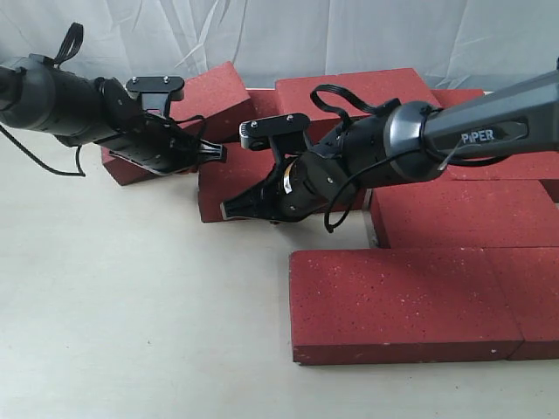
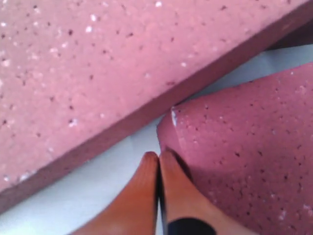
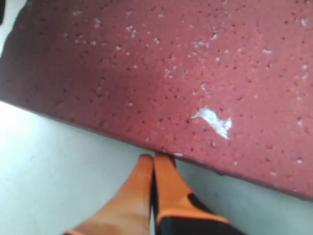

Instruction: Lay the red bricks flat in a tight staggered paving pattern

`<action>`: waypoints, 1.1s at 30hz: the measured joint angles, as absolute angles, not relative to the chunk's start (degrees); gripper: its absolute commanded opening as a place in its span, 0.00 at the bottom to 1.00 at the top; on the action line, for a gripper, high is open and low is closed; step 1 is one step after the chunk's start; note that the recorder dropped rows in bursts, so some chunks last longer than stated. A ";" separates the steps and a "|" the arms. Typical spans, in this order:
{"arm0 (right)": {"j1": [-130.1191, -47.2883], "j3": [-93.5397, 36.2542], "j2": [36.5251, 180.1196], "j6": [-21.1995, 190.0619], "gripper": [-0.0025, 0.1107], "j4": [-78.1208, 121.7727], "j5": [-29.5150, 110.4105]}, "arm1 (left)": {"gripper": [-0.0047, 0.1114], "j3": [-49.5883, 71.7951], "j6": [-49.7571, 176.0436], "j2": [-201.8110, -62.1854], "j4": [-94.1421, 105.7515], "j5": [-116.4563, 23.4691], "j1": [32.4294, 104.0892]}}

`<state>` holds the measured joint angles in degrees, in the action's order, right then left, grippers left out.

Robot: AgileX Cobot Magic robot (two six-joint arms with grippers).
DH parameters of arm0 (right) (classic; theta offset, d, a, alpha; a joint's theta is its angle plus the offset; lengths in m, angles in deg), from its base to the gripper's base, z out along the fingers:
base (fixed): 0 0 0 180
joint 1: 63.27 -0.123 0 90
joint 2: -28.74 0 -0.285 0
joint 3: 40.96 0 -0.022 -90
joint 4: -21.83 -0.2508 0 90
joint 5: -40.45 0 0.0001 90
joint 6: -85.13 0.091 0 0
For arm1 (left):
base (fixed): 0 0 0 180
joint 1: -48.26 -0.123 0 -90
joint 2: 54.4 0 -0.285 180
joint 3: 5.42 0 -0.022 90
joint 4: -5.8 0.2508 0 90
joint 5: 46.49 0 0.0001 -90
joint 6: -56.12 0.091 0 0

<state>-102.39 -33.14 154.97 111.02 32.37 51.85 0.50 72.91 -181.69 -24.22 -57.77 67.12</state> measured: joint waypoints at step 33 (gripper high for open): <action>-102.39 -33.14 155.19 110.66 0.02 28.37 49.85 | 0.04 -1.76 69.62 -181.68 -22.61 -68.05 64.78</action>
